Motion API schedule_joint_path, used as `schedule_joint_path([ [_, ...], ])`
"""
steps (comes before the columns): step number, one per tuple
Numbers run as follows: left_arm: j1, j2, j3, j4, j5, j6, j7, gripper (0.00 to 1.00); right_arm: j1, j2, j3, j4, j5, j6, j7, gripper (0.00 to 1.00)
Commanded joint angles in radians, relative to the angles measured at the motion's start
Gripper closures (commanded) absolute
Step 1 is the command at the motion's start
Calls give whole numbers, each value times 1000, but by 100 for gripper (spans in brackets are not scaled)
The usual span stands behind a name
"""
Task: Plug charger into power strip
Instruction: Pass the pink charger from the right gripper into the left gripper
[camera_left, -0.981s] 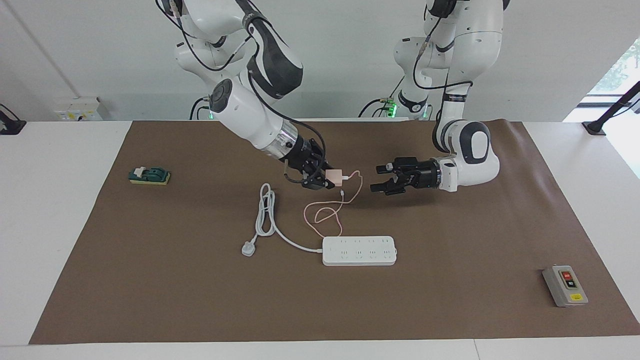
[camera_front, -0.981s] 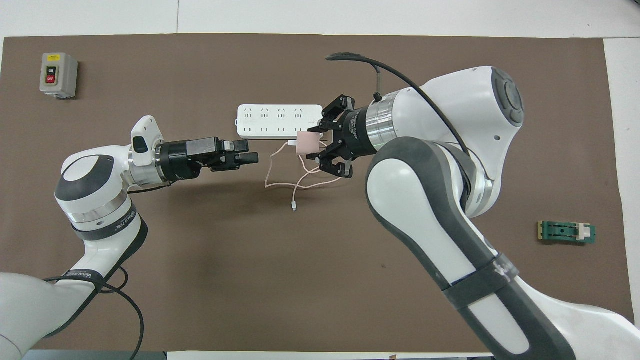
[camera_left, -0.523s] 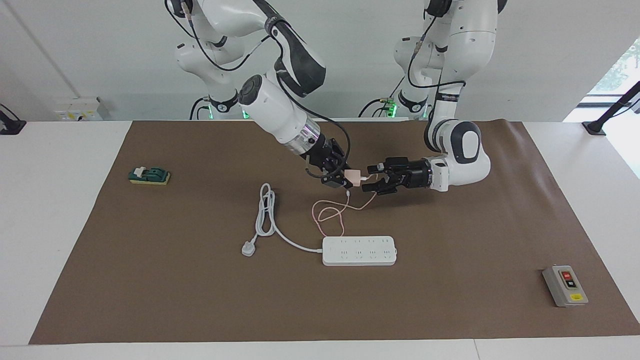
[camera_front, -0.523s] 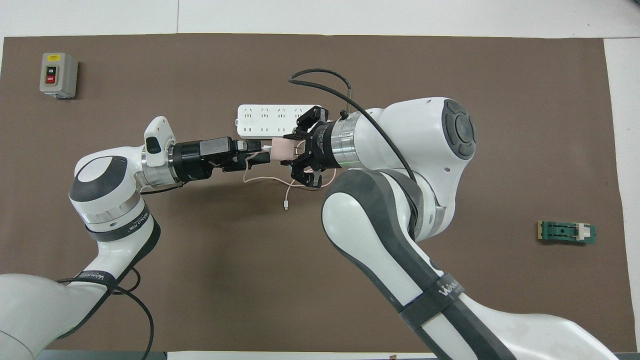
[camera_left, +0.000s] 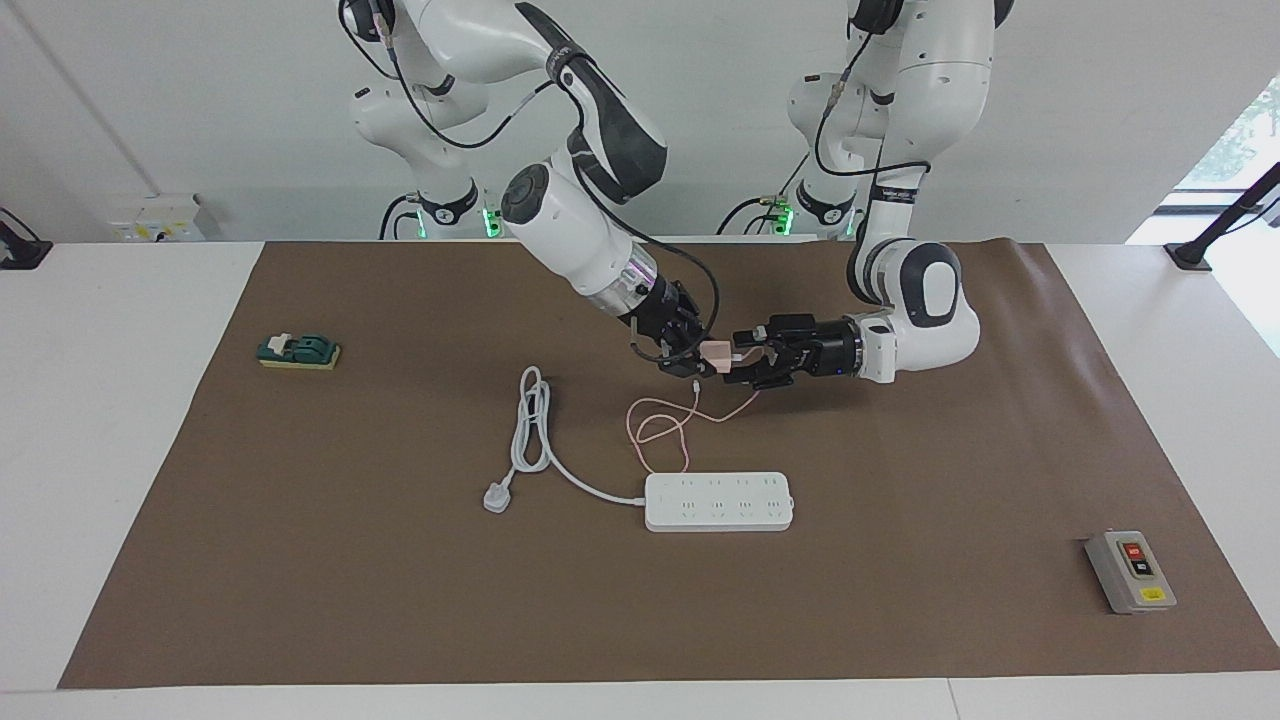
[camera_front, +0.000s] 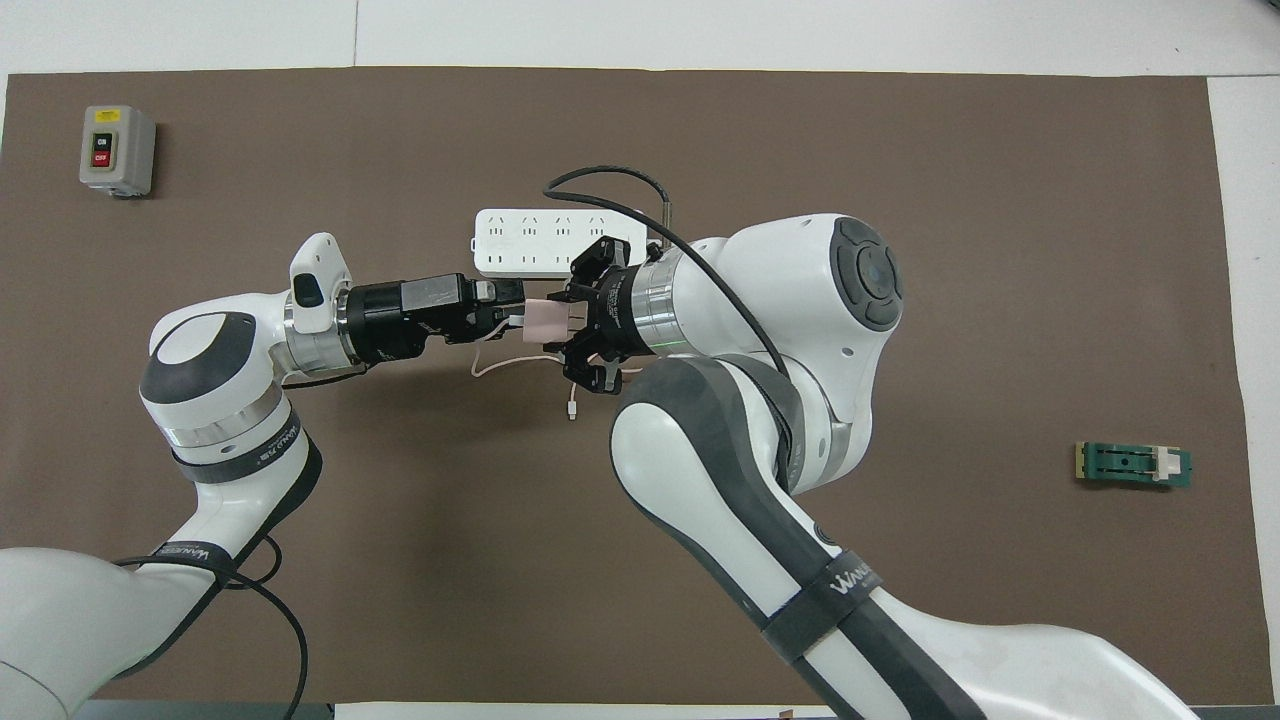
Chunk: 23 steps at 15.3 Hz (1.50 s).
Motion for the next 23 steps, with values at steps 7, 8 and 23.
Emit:
schedule_joint_path([
  [7, -17, 1, 10, -1, -19, 22, 0, 26, 3, -10, -1, -17, 15, 16, 0, 90],
  [8, -17, 1, 10, -1, -19, 22, 0, 41, 3, -8, -1, -17, 15, 15, 0, 90],
  [23, -5, 1, 12, 1, 10, 14, 17, 100, -11, -11, -3, -22, 15, 5, 0, 8],
])
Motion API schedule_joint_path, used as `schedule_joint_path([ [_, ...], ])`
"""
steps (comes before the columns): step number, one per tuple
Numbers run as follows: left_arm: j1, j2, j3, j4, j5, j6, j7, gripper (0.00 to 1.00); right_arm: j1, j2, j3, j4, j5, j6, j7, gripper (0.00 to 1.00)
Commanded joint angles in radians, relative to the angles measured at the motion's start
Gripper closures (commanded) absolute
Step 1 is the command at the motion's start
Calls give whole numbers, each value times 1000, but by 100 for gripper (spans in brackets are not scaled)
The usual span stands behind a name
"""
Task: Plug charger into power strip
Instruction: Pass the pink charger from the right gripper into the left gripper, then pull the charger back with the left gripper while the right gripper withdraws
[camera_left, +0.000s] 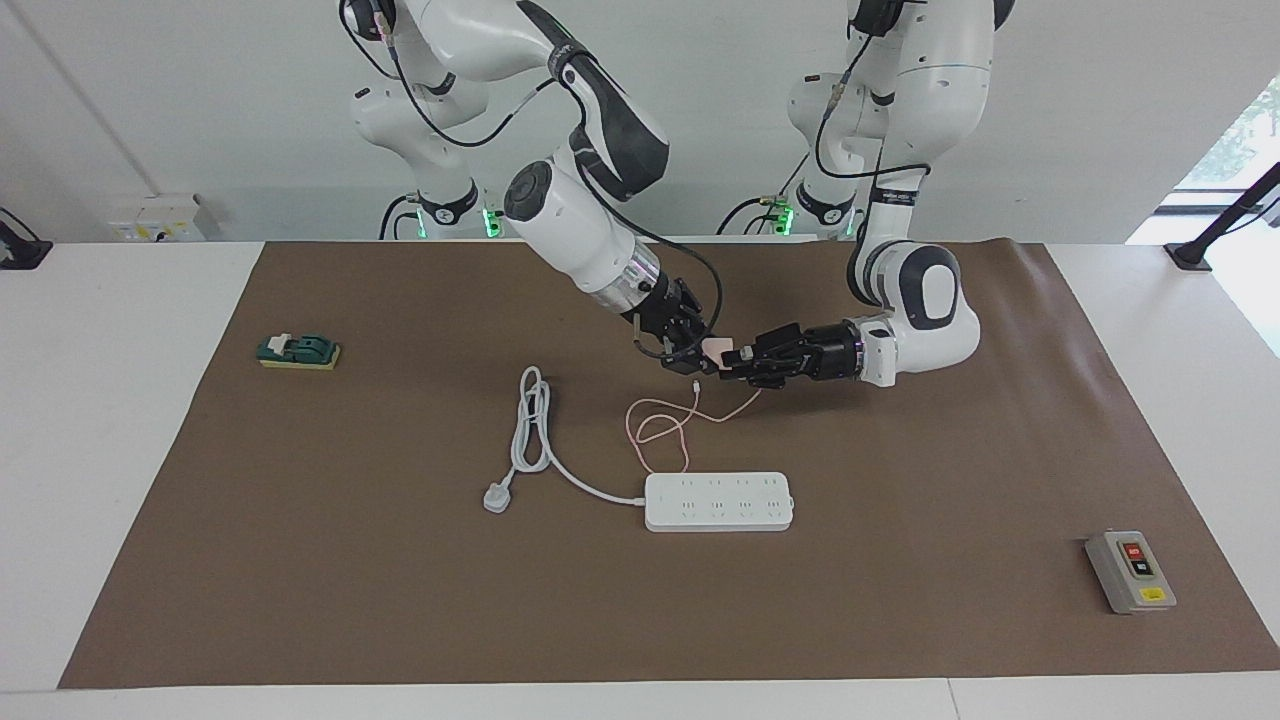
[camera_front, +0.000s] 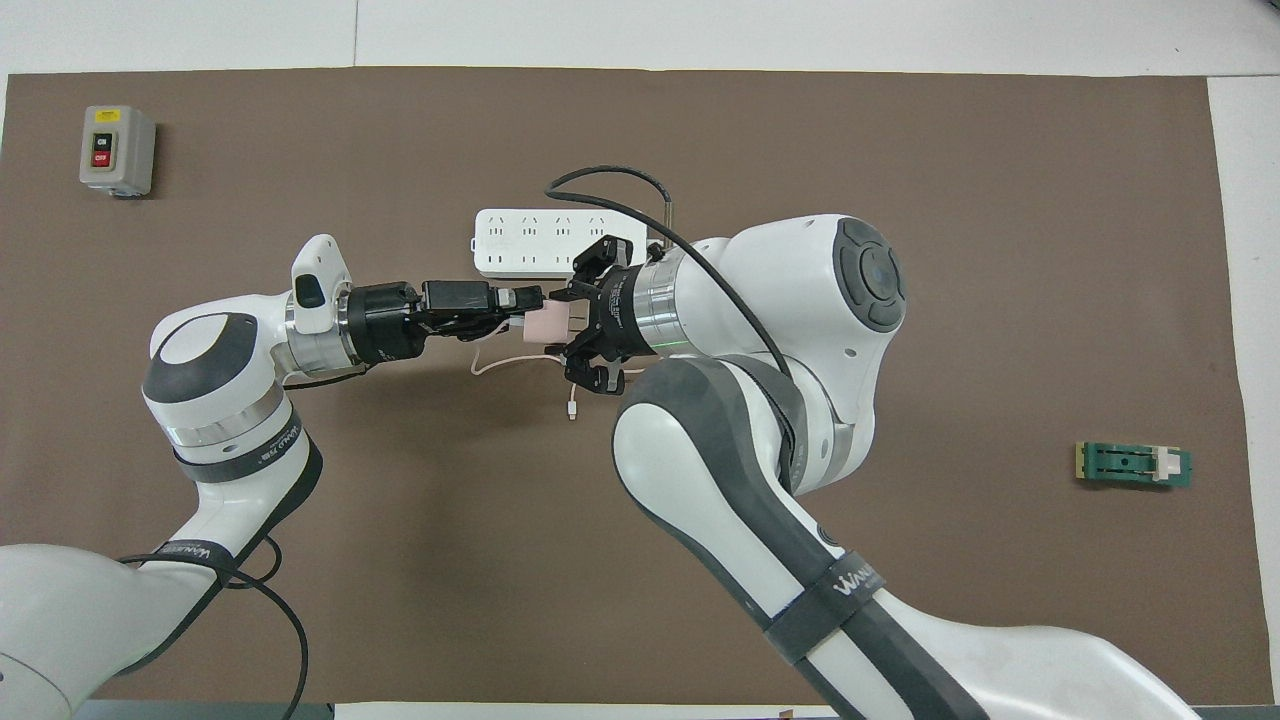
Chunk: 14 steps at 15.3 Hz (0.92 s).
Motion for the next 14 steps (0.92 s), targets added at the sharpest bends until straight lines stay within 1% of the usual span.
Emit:
schedule_joint_path([
  [1, -5, -7, 12, 1, 5, 20, 49, 100, -9, -7, 0, -16, 14, 3, -2, 0],
  [4, -2, -21, 15, 1, 17, 82, 54, 100, -15, -13, -2, -18, 11, 0, 0, 0],
  [8, 39, -56, 20, 36, 205, 212, 16, 100, -64, -33, -3, -16, 2, -33, -3, 0],
  [9, 46, -79, 23, 40, 266, 255, -21, 100, -71, -39, -5, -16, -7, -40, -17, 0],
  [11, 50, -145, 20, 35, 426, 353, -169, 100, -108, -50, -6, -16, -53, -89, -86, 0],
  [12, 50, -174, 20, 35, 515, 369, -245, 100, -137, -56, -6, -14, -73, -127, -132, 0],
  [14, 50, -208, 20, 56, 691, 392, -383, 100, -186, -70, -8, -10, -113, -195, -227, 0],
])
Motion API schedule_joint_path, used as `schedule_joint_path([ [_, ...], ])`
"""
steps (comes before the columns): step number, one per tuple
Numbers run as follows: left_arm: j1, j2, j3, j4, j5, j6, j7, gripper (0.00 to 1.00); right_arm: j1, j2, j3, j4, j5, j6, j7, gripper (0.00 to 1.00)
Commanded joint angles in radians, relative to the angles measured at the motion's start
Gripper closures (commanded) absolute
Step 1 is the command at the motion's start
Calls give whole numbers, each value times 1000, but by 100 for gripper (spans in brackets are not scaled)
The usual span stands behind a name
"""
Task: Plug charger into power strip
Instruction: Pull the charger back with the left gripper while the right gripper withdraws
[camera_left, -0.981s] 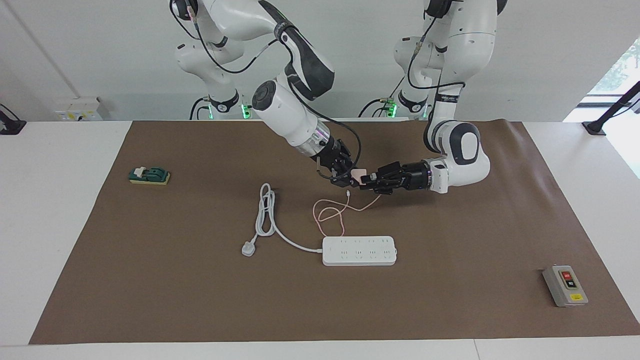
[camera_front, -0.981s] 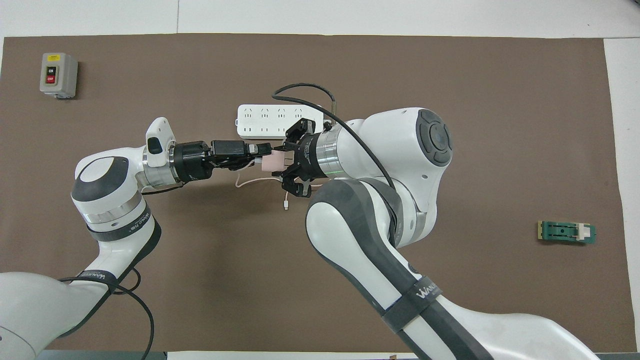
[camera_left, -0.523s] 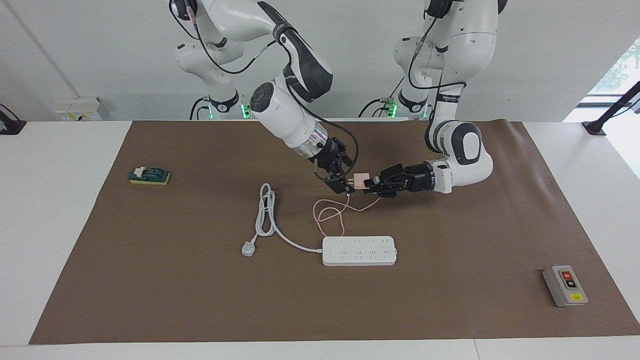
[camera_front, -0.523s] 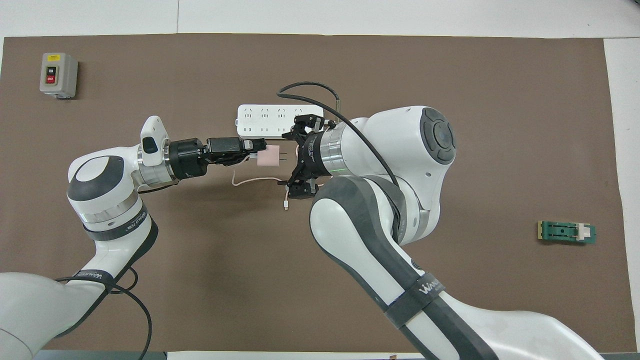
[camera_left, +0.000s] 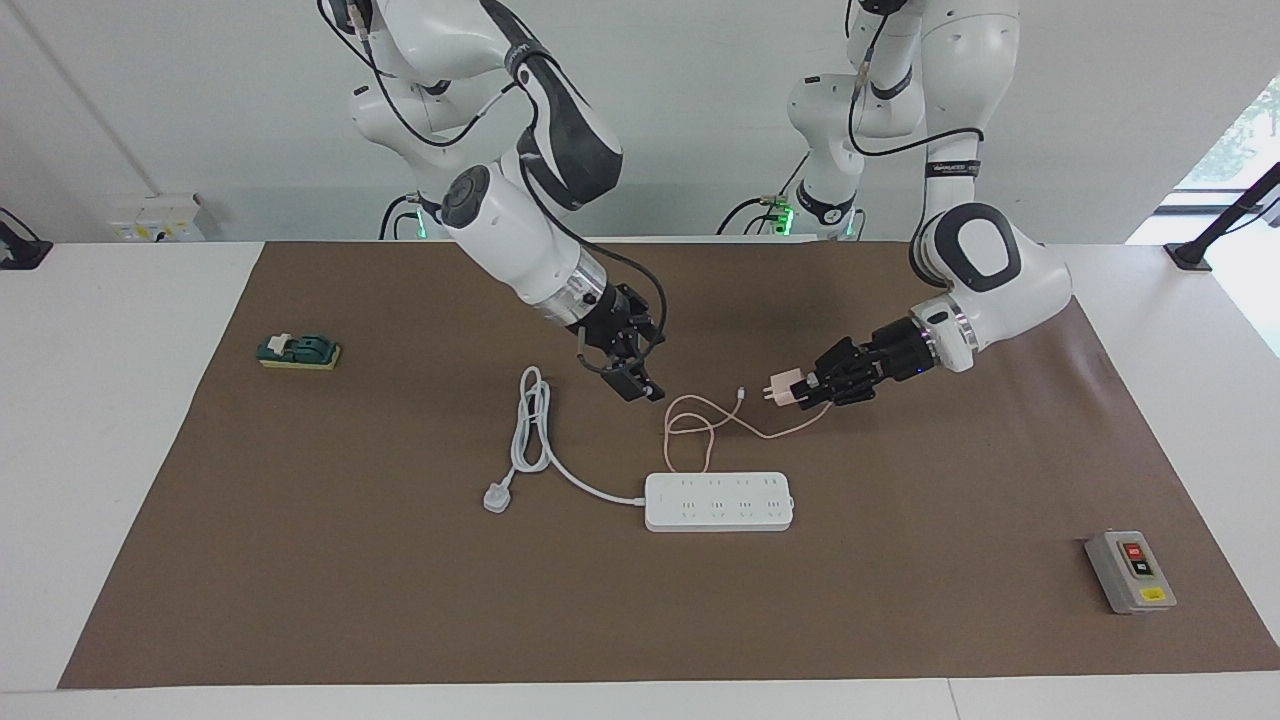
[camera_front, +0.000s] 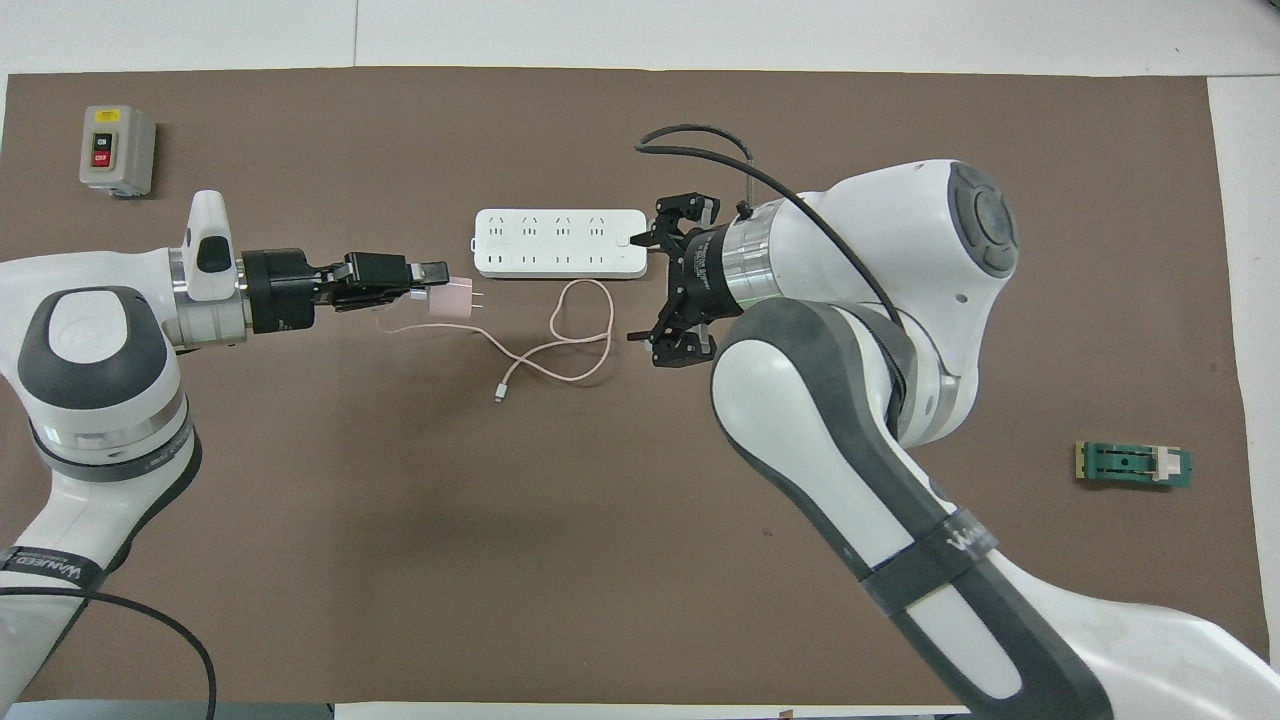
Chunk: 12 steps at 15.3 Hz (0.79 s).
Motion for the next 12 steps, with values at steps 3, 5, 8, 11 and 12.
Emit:
schedule_joint_path([
  [3, -13, -99, -7, 28, 407, 41, -392, 100, -107, -70, 3, -8, -178, -172, -225, 0],
  [5, -20, -112, -11, 40, 512, 37, -480, 100, -127, -91, 3, -2, -304, -239, -318, 0],
  [8, -22, -119, -16, 45, 567, 32, -491, 100, -162, -137, 2, -1, -404, -322, -466, 0],
  [11, -21, -148, -18, 71, 662, 37, -618, 100, -228, -183, 2, -1, -458, -402, -650, 0],
  [12, -17, -156, -18, 72, 662, 44, -628, 100, -251, -199, 2, -1, -472, -429, -719, 0],
])
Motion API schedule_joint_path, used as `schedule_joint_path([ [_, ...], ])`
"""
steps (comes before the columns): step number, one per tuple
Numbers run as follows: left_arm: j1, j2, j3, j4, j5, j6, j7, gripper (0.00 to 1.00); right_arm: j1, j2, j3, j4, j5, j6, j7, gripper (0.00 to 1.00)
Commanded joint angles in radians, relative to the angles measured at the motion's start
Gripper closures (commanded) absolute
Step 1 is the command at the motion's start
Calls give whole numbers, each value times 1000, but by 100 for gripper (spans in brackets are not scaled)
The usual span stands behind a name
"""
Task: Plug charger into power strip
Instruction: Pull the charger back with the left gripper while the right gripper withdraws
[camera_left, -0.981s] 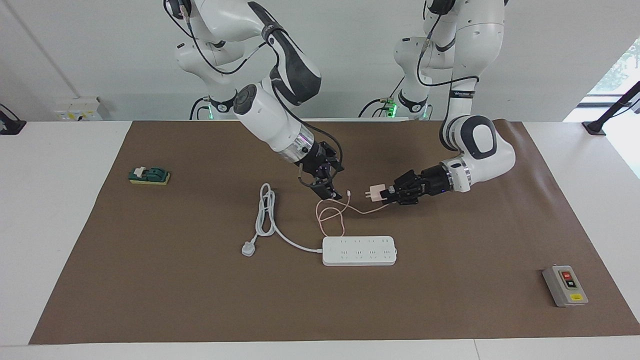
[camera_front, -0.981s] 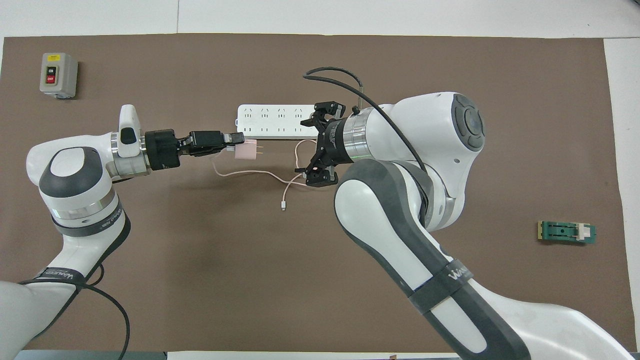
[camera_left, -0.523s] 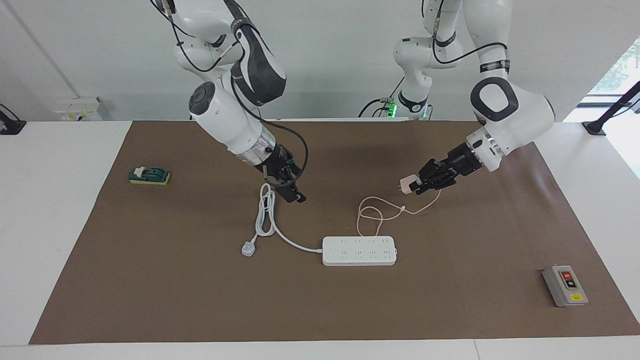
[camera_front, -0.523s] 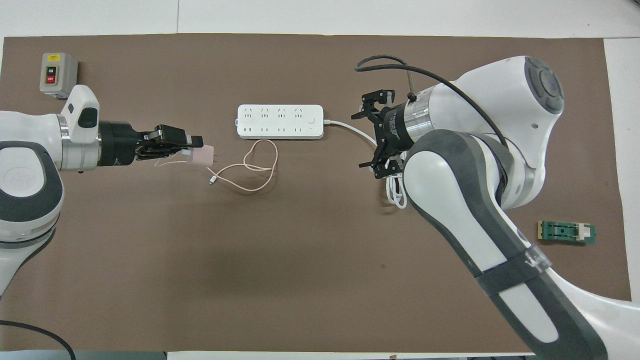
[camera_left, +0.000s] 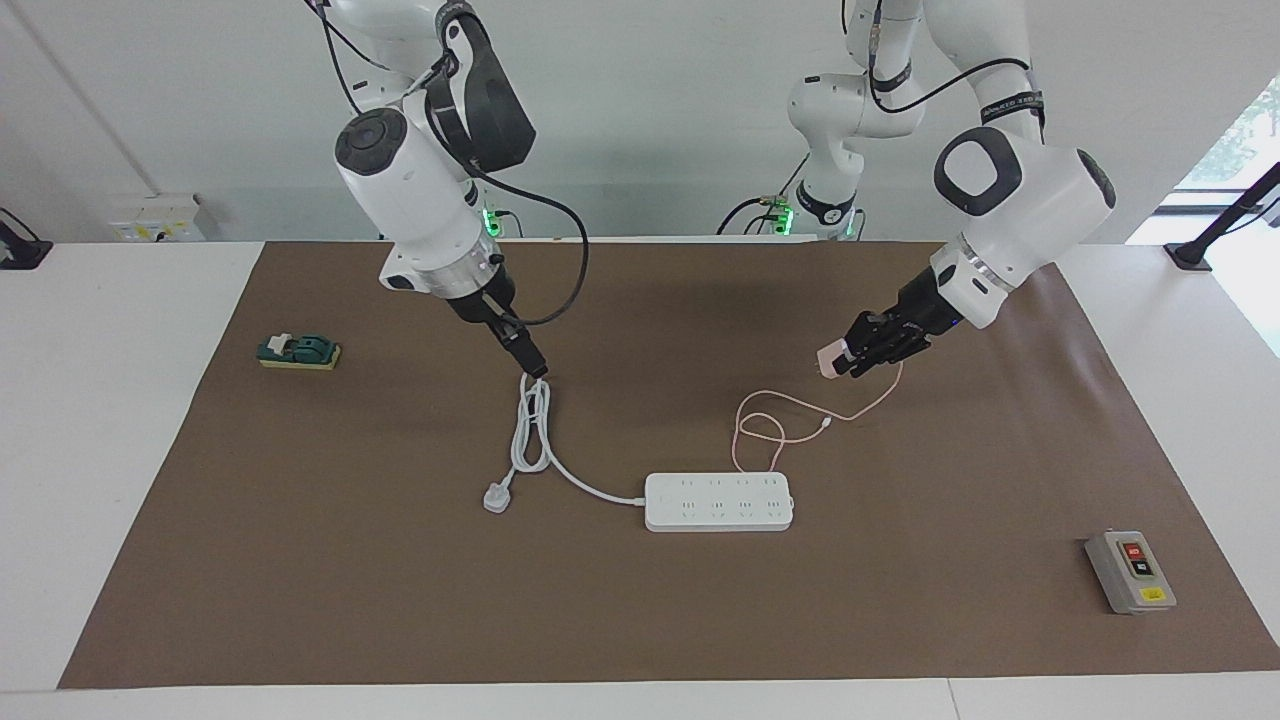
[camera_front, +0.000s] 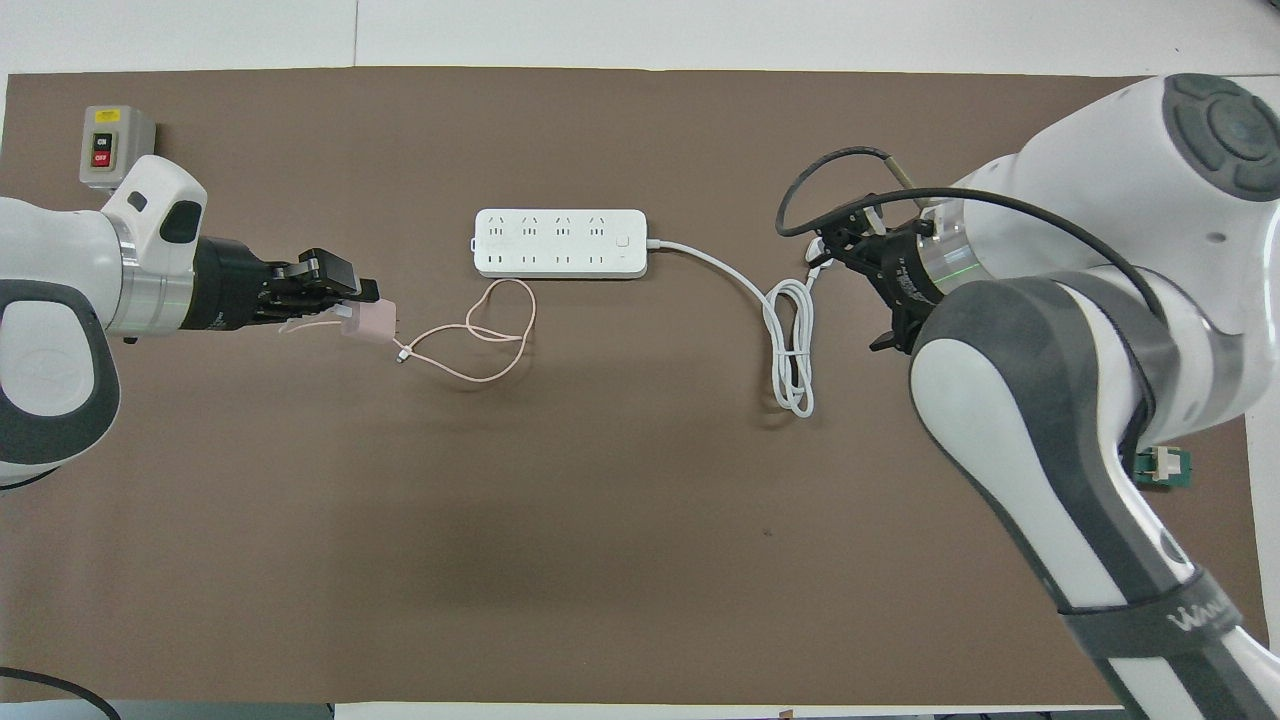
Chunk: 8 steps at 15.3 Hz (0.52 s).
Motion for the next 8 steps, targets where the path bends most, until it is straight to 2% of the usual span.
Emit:
schedule_joint_path([
  [1, -10, -44, 6, 3, 47, 17, -99, 100, -79, -55, 7, -8, -51, -81, -213, 0],
  [4, -8, -49, 5, 9, 156, -4, -352, 100, -115, -100, 9, -12, -118, -147, -353, 0],
  [6, -14, -46, -1, 52, 248, -49, -425, 100, -127, -108, 18, -12, -154, -194, -382, 0],
  [8, -30, -44, -1, 52, 262, -43, -462, 100, -141, -111, 9, -12, -149, -217, -378, 0],
])
